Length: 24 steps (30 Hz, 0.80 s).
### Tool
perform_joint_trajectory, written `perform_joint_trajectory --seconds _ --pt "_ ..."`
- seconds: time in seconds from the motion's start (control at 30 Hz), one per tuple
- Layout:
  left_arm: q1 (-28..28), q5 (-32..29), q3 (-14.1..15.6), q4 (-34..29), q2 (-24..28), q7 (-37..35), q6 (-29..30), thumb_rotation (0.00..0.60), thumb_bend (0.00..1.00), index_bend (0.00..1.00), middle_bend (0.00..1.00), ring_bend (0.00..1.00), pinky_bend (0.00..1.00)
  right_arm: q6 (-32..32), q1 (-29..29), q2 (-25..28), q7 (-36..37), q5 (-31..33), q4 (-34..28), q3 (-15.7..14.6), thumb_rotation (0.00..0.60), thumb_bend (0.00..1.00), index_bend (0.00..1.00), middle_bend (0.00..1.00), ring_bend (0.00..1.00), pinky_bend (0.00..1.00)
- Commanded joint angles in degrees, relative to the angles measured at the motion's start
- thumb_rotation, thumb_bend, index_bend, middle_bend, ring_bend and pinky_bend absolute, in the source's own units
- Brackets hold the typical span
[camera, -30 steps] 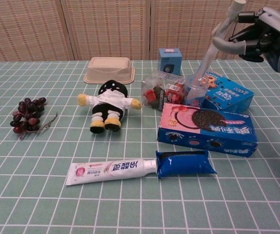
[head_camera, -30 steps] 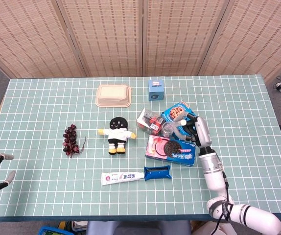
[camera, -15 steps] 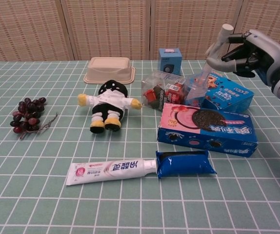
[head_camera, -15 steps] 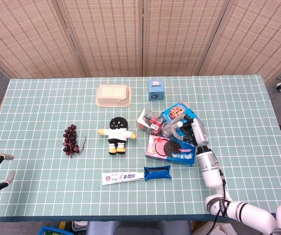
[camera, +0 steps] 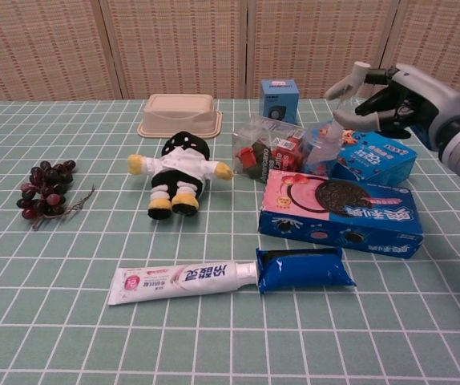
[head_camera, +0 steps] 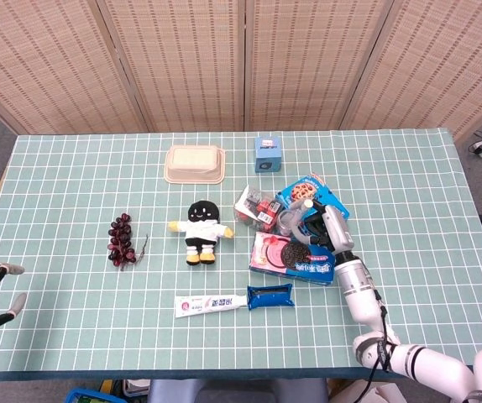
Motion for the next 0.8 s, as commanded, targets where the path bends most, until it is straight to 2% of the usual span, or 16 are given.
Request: perform_joint_trajectory --seconds 0.03,0.3,0.4,0.6,0.73,0.8 --pt "-0.03 0.01 0.02 0.0 -0.04 0.13 -0.07 0.6 0.32 0.47 0.39 0.36 0.53 0.22 -0.13 0.39 -0.57 -0.03 -0.51 0.03 0.6 0.16 0.29 1.0 1.0 1.0" --pt "-0.17 -0.3 -0.02 0.18 -0.13 0.28 -0.46 0.6 0.32 0.47 0.39 0.36 0.53 4.39 -1.84 3.21 -5.16 -3.22 -3.89 -1.5 0.6 0.1 0.21 1.0 1.0 1.0" --pt "-0.24 -0.36 -0.01 0.21 -0.18 0.45 -0.62 0.6 0.32 0.47 0.39 0.36 0.53 6.68 -3.56 6.08 -12.15 -3.76 -7.66 -2.84 0.6 0.1 0.17 0.98 1.0 1.0" --pt "-0.41 -0.37 0.14 0.09 -0.52 1.6 -1.0 0.6 0.32 0.47 0.39 0.36 0.53 13.01 -7.74 12.2 -32.47 -3.96 -17.31 -5.69 0.6 0.1 0.15 0.77 0.97 1.0" --pt "-0.58 -0.32 0.38 -0.09 -0.97 2.89 -1.45 0.6 0.32 0.47 0.39 0.36 0.53 17.46 -11.45 16.79 -43.91 -4.19 -24.24 -8.3 0.6 0.1 0.15 0.62 0.8 0.99" --pt "-0.61 -0.27 0.5 -0.24 -1.13 3.5 -1.57 0.6 0.32 0.47 0.39 0.36 0.53 18.8 -13.25 18.87 -47.3 -3.88 -26.74 -9.72 0.6 0.1 0.15 0.56 0.71 0.93"
